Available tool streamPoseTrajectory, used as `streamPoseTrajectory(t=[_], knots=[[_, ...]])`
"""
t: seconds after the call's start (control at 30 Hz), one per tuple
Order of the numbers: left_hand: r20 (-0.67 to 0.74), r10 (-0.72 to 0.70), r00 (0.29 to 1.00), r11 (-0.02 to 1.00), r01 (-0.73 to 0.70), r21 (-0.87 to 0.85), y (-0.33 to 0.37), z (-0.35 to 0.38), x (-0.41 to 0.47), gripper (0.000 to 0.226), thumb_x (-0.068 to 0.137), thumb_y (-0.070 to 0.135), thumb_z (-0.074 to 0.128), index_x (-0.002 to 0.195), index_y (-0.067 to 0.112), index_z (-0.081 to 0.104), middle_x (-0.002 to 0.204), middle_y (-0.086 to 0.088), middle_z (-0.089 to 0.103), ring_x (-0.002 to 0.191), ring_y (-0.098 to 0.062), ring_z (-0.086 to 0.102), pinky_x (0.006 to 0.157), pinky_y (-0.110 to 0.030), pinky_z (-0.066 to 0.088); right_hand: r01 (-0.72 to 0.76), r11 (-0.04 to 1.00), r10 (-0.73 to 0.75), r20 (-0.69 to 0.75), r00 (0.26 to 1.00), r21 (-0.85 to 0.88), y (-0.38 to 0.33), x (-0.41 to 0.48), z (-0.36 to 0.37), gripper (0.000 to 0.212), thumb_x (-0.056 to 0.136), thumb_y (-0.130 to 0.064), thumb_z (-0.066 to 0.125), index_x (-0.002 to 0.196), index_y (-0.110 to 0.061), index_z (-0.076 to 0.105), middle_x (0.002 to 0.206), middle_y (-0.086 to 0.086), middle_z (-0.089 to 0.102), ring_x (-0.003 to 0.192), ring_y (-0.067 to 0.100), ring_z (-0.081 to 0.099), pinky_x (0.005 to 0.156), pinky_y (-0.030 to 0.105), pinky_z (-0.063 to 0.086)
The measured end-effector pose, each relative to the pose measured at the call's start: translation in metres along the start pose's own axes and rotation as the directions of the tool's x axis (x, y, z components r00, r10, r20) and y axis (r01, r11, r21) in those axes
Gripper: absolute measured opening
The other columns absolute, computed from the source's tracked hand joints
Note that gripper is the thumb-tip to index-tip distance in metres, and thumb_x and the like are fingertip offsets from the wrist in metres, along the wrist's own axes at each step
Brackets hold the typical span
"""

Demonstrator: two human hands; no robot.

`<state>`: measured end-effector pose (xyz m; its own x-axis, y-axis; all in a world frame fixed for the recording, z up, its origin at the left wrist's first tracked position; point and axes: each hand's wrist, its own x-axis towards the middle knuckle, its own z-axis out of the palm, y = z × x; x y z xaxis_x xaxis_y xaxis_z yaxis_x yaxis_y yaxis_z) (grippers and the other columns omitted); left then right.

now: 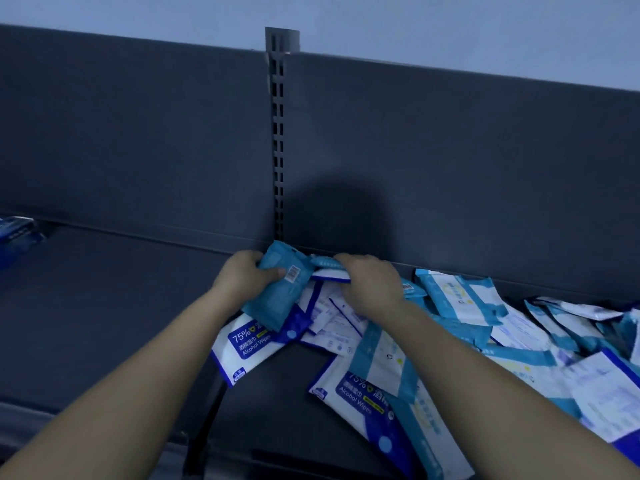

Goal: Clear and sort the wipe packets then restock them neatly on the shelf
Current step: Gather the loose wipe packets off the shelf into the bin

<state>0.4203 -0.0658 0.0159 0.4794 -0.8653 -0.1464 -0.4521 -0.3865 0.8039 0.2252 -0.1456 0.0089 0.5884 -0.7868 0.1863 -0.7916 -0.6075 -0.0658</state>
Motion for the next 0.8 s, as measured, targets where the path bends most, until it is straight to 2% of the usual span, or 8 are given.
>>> streamPoseTrajectory(t=[0.07,0.13,0.27,0.4,0.57,0.67,0.8], knots=[[-0.057,-0.031,0.998,0.966,0.015,-0.257,-0.001,-0.001,-0.011,0.016,0.084,0.028,0.072,0.092,0.016,0.066,0.092,-0.003,0.07,0.084,-0.022,0.068,0.078,-0.04,0.056,0.004,0.997,0.007,-0.148,0.989,0.078,-0.006,-0.006,-0.005,0.042,0.091,-0.021,0.053,0.133,-0.022,0.05,0.115,0.004,0.063,0.1,0.026,0.058,0.07,0.032,0.039],[-0.117,-0.061,0.991,0.888,0.0,-0.459,-0.002,-0.004,-0.026,0.009,0.084,0.02,0.073,0.085,0.014,0.066,0.089,-0.008,0.071,0.082,-0.027,0.069,0.078,-0.045,0.057,0.028,0.965,0.044,-0.267,0.963,0.262,-0.017,-0.014,-0.014,0.039,0.092,-0.017,0.054,0.131,-0.019,0.052,0.112,0.005,0.064,0.095,0.026,0.059,0.068,0.032,0.043],[-0.227,-0.123,0.966,0.739,-0.064,-0.671,-0.002,-0.014,-0.068,0.006,0.086,0.014,0.07,0.087,0.013,0.065,0.086,-0.009,0.07,0.074,-0.027,0.068,0.069,-0.044,0.058,0.161,0.812,0.088,-0.389,0.917,0.561,-0.054,-0.032,-0.028,0.037,0.091,-0.012,0.057,0.127,-0.018,0.057,0.108,0.003,0.067,0.093,0.023,0.061,0.073,0.034,0.048],[-0.3,-0.196,0.934,0.67,-0.096,-0.736,-0.014,-0.032,-0.117,0.011,0.086,0.016,0.07,0.095,0.011,0.066,0.092,-0.008,0.073,0.081,-0.027,0.071,0.07,-0.046,0.059,0.221,0.654,0.084,-0.36,0.929,0.724,-0.095,-0.055,-0.026,0.028,0.094,-0.017,0.056,0.121,-0.022,0.059,0.103,-0.007,0.068,0.09,0.012,0.061,0.073,0.026,0.043],[-0.437,-0.282,0.854,0.707,-0.123,-0.696,-0.049,-0.059,-0.18,0.01,0.086,0.019,0.071,0.093,0.014,0.066,0.089,-0.005,0.073,0.074,-0.02,0.071,0.058,-0.035,0.057,0.244,0.548,0.022,-0.305,0.952,0.8,-0.152,-0.088,-0.019,0.028,0.094,-0.022,0.054,0.122,-0.021,0.06,0.108,-0.006,0.069,0.098,0.015,0.061,0.081,0.03,0.045],[-0.502,-0.346,0.793,0.705,-0.133,-0.696,-0.073,-0.078,-0.217,0.01,0.085,0.018,0.072,0.092,0.015,0.067,0.091,-0.006,0.074,0.079,-0.023,0.071,0.064,-0.037,0.058,0.321,0.482,-0.052,-0.34,0.939,0.815,-0.191,-0.107,-0.016,0.028,0.093,-0.022,0.057,0.12,-0.016,0.062,0.104,-0.001,0.071,0.094,0.022,0.064,0.078,0.036,0.049],[-0.583,-0.421,0.695,0.707,-0.151,-0.691,-0.105,-0.109,-0.264,0.009,0.083,0.018,0.073,0.088,0.016,0.067,0.092,-0.008,0.074,0.08,-0.025,0.071,0.072,-0.044,0.059,0.349,0.424,-0.168,-0.307,0.937,0.835,-0.25,-0.13,-0.018,0.027,0.092,-0.018,0.059,0.119,-0.017,0.062,0.107,0.0,0.07,0.096,0.025,0.064,0.08,0.038,0.05]])
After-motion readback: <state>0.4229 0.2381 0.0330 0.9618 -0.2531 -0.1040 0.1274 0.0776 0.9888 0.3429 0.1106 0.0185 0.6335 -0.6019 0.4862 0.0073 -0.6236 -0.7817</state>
